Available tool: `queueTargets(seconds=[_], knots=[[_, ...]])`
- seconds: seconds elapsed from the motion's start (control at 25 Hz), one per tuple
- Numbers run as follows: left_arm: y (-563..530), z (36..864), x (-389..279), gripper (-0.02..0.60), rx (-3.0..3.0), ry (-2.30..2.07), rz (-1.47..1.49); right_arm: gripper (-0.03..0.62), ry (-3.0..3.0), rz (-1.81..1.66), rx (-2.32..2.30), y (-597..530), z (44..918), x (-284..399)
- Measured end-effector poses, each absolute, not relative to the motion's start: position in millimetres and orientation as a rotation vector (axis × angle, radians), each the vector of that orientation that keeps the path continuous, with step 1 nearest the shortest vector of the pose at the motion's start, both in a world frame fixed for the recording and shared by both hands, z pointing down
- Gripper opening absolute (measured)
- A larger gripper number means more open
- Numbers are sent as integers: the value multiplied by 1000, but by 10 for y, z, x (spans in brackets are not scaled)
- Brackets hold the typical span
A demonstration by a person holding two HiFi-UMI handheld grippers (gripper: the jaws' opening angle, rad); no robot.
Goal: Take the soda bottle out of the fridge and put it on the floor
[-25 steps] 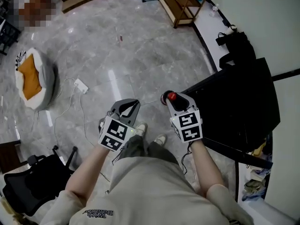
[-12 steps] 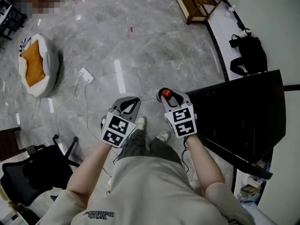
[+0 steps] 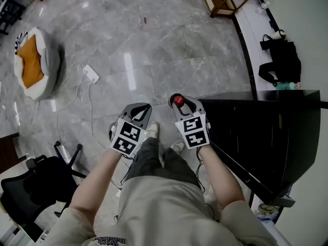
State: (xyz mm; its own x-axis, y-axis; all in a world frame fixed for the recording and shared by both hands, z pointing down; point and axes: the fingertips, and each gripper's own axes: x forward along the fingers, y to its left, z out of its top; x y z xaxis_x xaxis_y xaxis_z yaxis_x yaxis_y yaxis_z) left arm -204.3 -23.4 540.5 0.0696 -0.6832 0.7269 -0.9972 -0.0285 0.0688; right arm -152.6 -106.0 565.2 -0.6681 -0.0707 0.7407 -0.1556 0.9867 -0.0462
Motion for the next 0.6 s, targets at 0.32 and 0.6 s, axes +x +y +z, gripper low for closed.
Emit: queueTargets(seconds=[0.32, 0.6], knots=[[-471, 6097, -2224, 8, 1764, -1606, 747, 110, -2224, 140, 181, -1286, 6430, -1625], [-457, 6756, -2308, 8, 1735, -1554, 736, 110, -2187, 142, 175, -1320, 7013, -1693]])
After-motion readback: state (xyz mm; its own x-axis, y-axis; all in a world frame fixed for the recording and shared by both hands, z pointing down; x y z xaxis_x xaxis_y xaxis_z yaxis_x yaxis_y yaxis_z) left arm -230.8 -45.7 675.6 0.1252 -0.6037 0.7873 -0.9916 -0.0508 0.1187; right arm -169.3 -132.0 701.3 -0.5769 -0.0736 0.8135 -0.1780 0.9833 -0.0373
